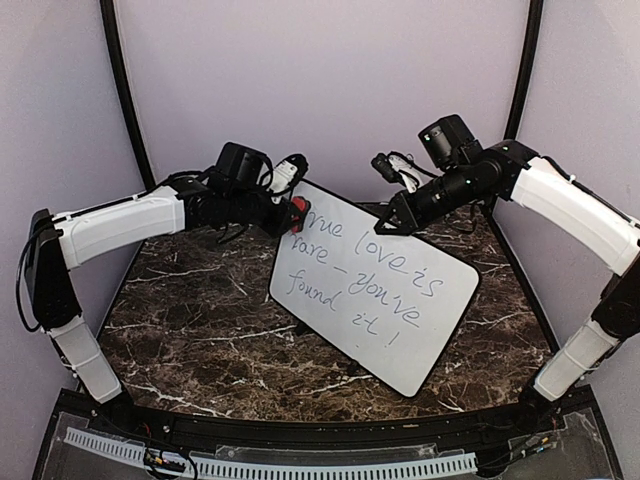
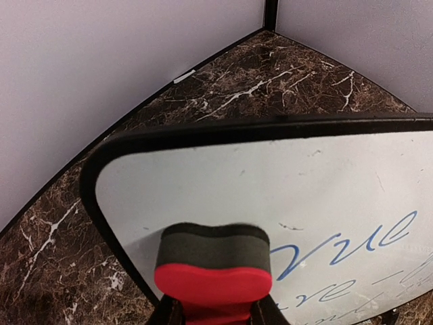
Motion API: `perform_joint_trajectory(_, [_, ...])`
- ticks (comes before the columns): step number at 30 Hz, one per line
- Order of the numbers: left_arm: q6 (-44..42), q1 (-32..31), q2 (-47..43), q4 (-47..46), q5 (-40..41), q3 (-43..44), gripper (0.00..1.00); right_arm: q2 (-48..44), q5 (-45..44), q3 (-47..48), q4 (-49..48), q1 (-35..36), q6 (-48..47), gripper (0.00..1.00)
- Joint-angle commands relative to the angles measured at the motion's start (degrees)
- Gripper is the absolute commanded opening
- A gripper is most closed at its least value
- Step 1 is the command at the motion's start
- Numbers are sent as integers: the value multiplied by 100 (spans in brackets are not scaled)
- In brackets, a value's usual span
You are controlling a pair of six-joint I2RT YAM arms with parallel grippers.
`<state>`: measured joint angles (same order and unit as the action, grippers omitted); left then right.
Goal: Erase the whiteboard
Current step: Erase the whiteboard from the whiteboard stand.
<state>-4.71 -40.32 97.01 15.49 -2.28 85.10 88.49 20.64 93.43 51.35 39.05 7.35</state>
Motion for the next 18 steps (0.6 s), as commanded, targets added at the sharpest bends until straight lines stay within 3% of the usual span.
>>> perform_joint_trajectory(1, [178,-114,115,302,150,152,16,-103,-69,225,-90,83,-59,0])
perform_joint_trajectory(18, [445,-110,-77,108,2,-538,14,-130,-72,135,-112,173,-138,0])
